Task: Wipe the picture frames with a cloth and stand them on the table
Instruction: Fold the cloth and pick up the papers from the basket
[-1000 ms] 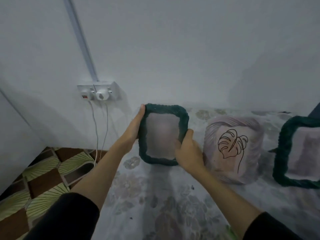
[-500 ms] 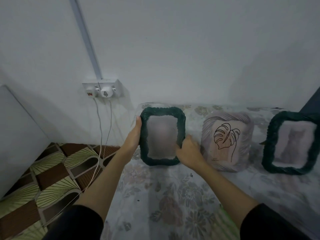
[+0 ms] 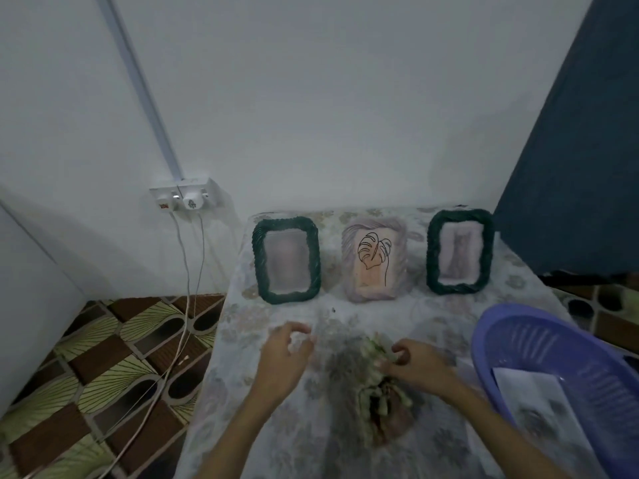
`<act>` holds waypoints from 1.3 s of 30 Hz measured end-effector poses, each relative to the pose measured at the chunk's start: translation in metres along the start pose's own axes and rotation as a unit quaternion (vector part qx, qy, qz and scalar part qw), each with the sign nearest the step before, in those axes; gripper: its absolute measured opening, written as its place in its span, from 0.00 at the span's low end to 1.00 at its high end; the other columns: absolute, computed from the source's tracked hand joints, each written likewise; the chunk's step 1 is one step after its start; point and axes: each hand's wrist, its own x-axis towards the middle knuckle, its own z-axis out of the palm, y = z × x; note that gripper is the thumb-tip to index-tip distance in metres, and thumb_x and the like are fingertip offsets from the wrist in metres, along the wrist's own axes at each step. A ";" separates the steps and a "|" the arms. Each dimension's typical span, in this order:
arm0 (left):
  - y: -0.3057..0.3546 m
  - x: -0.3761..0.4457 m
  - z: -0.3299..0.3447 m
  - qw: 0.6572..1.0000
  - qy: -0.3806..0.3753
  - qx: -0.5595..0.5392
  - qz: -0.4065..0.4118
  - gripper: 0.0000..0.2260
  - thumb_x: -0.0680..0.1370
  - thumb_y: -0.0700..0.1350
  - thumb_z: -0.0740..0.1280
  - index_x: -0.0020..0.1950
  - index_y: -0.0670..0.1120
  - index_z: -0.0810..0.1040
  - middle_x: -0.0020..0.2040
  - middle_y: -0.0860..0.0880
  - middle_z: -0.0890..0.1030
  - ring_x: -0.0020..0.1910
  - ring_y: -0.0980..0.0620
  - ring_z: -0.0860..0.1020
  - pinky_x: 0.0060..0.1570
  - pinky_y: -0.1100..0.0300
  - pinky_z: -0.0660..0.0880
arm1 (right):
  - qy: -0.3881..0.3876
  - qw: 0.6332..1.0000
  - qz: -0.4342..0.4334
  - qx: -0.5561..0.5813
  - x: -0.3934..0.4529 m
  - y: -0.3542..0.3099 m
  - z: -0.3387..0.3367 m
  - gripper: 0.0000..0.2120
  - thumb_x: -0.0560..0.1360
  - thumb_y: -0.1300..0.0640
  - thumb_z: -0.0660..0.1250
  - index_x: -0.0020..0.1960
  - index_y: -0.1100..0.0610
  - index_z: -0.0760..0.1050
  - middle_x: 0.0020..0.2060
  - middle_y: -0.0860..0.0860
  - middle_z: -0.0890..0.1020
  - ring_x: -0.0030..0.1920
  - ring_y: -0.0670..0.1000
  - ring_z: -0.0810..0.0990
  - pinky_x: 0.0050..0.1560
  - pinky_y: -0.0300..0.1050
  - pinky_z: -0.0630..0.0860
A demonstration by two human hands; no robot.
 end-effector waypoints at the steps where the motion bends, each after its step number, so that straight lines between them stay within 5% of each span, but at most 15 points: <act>1: 0.004 -0.013 0.008 1.000 -0.029 0.006 -0.004 0.02 0.78 0.46 0.65 0.49 0.51 0.76 0.53 0.49 0.78 0.55 0.51 0.75 0.51 0.61 0.69 | 0.024 1.000 -0.012 0.014 -0.007 -0.004 0.007 0.12 0.74 0.48 0.67 0.45 0.56 0.72 0.40 0.52 0.77 0.38 0.47 0.74 0.37 0.36 0.69; 4: 0.025 -0.049 0.024 0.997 -0.073 0.014 0.003 0.03 0.79 0.44 0.63 0.49 0.51 0.76 0.52 0.52 0.77 0.56 0.52 0.75 0.47 0.67 0.69 | 0.081 0.991 -0.041 0.095 -0.033 -0.015 0.015 0.16 0.75 0.63 0.64 0.31 0.58 0.63 0.26 0.51 0.66 0.26 0.46 0.63 0.25 0.34 0.58; 8: 0.061 -0.077 0.013 0.990 -0.098 0.078 0.062 0.14 0.79 0.38 0.61 0.62 0.51 0.73 0.63 0.52 0.72 0.66 0.53 0.69 0.55 0.72 0.62 | 0.069 0.986 -0.130 0.078 -0.070 -0.023 -0.008 0.06 0.73 0.65 0.63 0.38 0.59 0.70 0.37 0.53 0.74 0.38 0.50 0.72 0.33 0.37 0.67; 10: 0.082 -0.085 0.003 0.977 -0.147 0.107 0.114 0.26 0.77 0.37 0.63 0.70 0.58 0.63 0.74 0.54 0.62 0.74 0.54 0.58 0.67 0.65 0.58 | 0.035 0.979 -0.193 0.060 -0.096 -0.029 -0.030 0.08 0.72 0.68 0.63 0.38 0.56 0.71 0.37 0.52 0.76 0.37 0.46 0.74 0.37 0.43 0.71; 12: 0.105 -0.090 -0.004 0.952 -0.188 0.164 0.177 0.33 0.75 0.41 0.67 0.72 0.65 0.55 0.77 0.57 0.54 0.76 0.54 0.49 0.74 0.52 0.51 | 0.011 0.968 -0.245 0.047 -0.124 -0.037 -0.051 0.12 0.71 0.70 0.64 0.37 0.54 0.71 0.33 0.48 0.75 0.31 0.40 0.73 0.36 0.38 0.71; 15: 0.137 -0.102 -0.007 0.931 -0.213 0.220 0.200 0.25 0.72 0.43 0.70 0.67 0.54 0.70 0.69 0.51 0.70 0.69 0.49 0.66 0.66 0.53 0.66 | 0.016 0.957 -0.287 0.040 -0.164 -0.042 -0.082 0.08 0.72 0.69 0.66 0.43 0.57 0.72 0.35 0.50 0.76 0.32 0.43 0.73 0.33 0.32 0.71; 17: 0.152 -0.112 -0.007 0.941 -0.199 0.197 0.191 0.05 0.72 0.41 0.71 0.46 0.47 0.78 0.42 0.50 0.78 0.44 0.49 0.77 0.41 0.58 0.72 | 0.020 0.953 -0.299 0.046 -0.181 -0.042 -0.096 0.07 0.73 0.68 0.65 0.45 0.57 0.74 0.38 0.55 0.79 0.32 0.49 0.75 0.31 0.37 0.73; 20: 0.160 -0.123 -0.009 0.958 -0.154 0.131 0.202 0.10 0.71 0.47 0.73 0.35 0.42 0.78 0.26 0.52 0.68 0.26 0.57 0.64 0.27 0.64 0.58 | 0.037 0.952 -0.303 0.040 -0.194 -0.035 -0.107 0.10 0.73 0.67 0.64 0.47 0.53 0.77 0.41 0.54 0.81 0.36 0.60 0.77 0.37 0.49 0.76; 25: 0.172 -0.135 -0.012 0.965 -0.117 0.120 0.202 0.11 0.70 0.47 0.75 0.50 0.46 0.84 0.32 0.56 0.76 0.30 0.63 0.71 0.30 0.70 0.64 | 0.040 0.961 -0.270 0.031 -0.208 -0.027 -0.112 0.08 0.72 0.67 0.66 0.50 0.60 0.79 0.39 0.54 0.81 0.36 0.52 0.79 0.39 0.43 0.76; 28: 0.174 -0.133 -0.017 0.964 -0.124 0.136 0.191 0.12 0.69 0.46 0.76 0.50 0.45 0.83 0.31 0.55 0.76 0.29 0.60 0.71 0.30 0.67 0.66 | 0.073 0.961 -0.266 0.033 -0.208 -0.029 -0.109 0.05 0.71 0.67 0.66 0.45 0.61 0.79 0.34 0.51 0.78 0.34 0.47 0.75 0.37 0.38 0.73; 31: 0.173 -0.127 -0.022 0.960 -0.123 0.171 0.182 0.08 0.69 0.44 0.76 0.44 0.43 0.82 0.31 0.55 0.75 0.30 0.58 0.71 0.30 0.66 0.66 | 0.129 0.955 -0.262 0.057 -0.200 -0.029 -0.105 0.07 0.70 0.67 0.66 0.44 0.60 0.80 0.37 0.55 0.80 0.36 0.50 0.76 0.41 0.46 0.74; 36: 0.169 -0.096 -0.020 0.965 0.020 0.147 0.215 0.02 0.69 0.35 0.72 0.38 0.40 0.80 0.31 0.46 0.78 0.32 0.49 0.74 0.33 0.58 0.71 | 0.231 0.927 -0.267 0.127 -0.170 -0.044 -0.102 0.06 0.69 0.69 0.68 0.44 0.62 0.81 0.38 0.57 0.82 0.41 0.50 0.79 0.46 0.43 0.76; 39: 0.173 -0.080 -0.022 0.959 0.100 0.089 0.251 0.09 0.69 0.31 0.67 0.43 0.41 0.83 0.36 0.45 0.83 0.37 0.45 0.79 0.37 0.53 0.76 | 0.273 0.897 -0.304 0.169 -0.157 -0.055 -0.109 0.10 0.68 0.71 0.68 0.39 0.56 0.80 0.32 0.47 0.81 0.33 0.36 0.77 0.38 0.28 0.72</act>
